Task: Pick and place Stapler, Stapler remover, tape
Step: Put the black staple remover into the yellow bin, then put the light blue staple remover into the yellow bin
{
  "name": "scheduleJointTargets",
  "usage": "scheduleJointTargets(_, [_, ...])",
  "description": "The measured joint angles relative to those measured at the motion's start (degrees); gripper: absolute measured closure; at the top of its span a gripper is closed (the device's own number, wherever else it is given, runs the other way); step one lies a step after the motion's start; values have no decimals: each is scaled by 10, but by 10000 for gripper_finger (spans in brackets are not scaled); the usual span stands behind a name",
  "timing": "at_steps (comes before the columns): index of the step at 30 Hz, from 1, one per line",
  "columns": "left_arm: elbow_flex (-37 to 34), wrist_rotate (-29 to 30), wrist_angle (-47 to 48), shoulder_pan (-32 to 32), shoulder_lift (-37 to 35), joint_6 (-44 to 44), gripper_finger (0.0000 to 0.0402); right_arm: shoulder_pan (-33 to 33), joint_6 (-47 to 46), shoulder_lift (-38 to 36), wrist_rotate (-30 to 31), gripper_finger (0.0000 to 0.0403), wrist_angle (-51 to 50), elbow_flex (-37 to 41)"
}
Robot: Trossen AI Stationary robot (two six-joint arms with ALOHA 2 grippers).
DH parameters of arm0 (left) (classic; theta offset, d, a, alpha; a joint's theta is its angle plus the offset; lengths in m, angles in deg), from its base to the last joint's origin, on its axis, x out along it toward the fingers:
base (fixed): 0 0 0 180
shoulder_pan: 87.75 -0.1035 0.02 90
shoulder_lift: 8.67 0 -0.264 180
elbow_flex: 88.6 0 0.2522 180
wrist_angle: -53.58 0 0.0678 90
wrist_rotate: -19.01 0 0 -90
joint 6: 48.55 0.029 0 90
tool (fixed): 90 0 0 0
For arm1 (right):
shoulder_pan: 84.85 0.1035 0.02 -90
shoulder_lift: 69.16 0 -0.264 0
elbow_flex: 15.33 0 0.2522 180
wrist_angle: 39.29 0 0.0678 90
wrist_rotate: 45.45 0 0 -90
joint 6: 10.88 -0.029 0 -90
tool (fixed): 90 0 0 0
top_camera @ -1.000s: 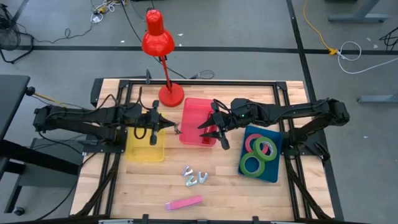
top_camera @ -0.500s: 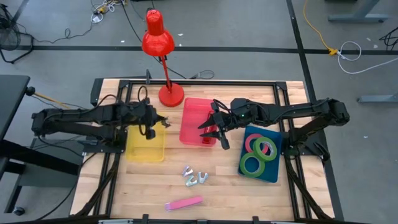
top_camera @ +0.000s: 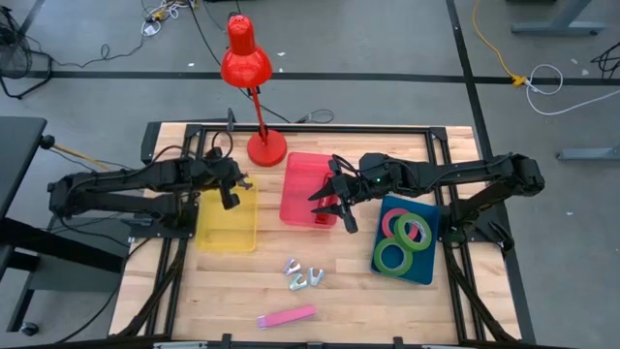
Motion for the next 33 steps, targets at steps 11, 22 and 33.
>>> scheduleJointTargets(11, [0, 0, 0, -5, 0, 1, 367, 0, 0, 0, 0, 257, 0, 0])
scheduleJointTargets(22, [0, 21, 7, -5, 0, 0, 292, 0, 0, 0, 0, 257, 0, 0])
scheduleJointTargets(33, [0, -52, -94, -4, 0, -34, 239, 0, 0, 0, 0, 257, -1, 0])
